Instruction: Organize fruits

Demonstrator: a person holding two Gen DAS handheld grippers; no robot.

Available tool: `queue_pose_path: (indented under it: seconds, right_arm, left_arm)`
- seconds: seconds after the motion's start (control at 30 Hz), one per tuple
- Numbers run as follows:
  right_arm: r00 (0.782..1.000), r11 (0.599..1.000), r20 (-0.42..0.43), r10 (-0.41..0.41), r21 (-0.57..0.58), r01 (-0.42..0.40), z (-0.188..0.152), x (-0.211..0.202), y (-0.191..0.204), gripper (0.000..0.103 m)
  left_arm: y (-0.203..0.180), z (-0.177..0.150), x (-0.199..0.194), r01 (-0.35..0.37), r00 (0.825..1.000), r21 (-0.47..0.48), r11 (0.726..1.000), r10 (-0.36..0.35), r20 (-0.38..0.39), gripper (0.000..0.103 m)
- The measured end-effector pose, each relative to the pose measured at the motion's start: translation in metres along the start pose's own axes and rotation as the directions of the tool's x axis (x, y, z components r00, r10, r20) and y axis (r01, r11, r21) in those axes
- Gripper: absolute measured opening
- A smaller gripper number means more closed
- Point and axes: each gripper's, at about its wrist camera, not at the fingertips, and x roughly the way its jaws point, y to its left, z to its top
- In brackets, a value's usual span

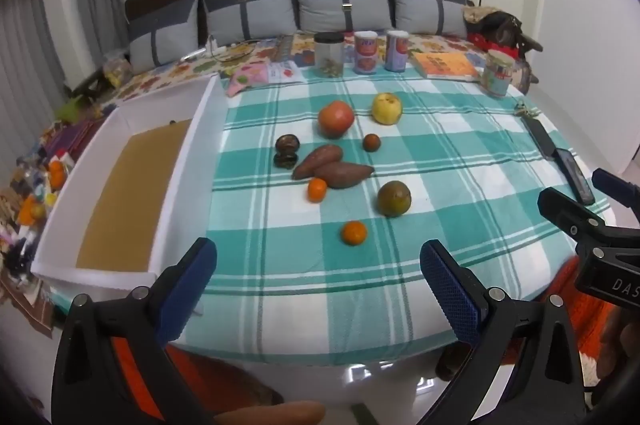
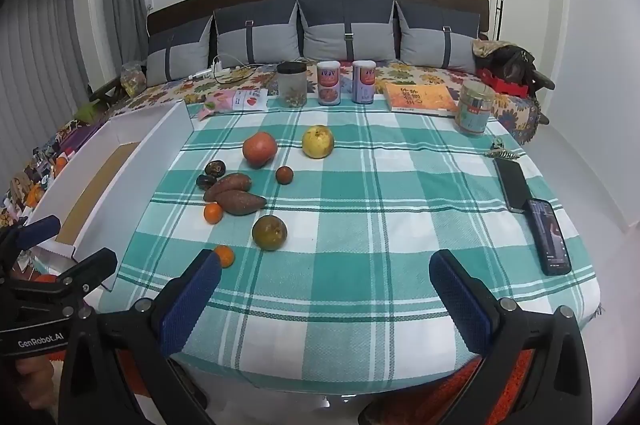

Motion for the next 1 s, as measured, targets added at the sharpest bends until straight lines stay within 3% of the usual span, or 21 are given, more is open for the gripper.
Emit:
queue_pose_path:
  seconds: [0.3, 0.4, 0.73, 1.0]
  right_arm:
    - [0.999, 1.0, 0.046, 0.026, -0.001, -0.026, -0.003, -0.013, 0.009, 0.103]
    - [0.996, 0.999, 0.081, 0.041, 0.001, -0.041, -0.001, -0.02, 0.011, 0.103]
    - [0.994, 0.999, 0.102, -0.033, 0.006, 0.032, -0.012, -0.014, 0.014, 0.103]
    - [0.987, 0.999, 0.156, -0.043, 0.019, 0.04, -0.013, -0.02, 0.01, 0.103]
  left_arm:
    - [-0.021, -0.001, -0.009, -0.016, 0.999, -0.016, 1.0, 0.016, 0.032, 0.102]
    - [0.004, -0.008, -0.007, 0.022, 0.998, -0.052, 0.998, -0.019, 0.052, 0.102]
    - [0.008, -0.011, -0.005, 0.022, 0.999, -0.076, 0.997, -0.019, 0.039, 0.102]
    - [0.008, -0.014, -0.007, 0.006, 0.997, -0.085, 0.996, 0.001, 0.083, 0.102]
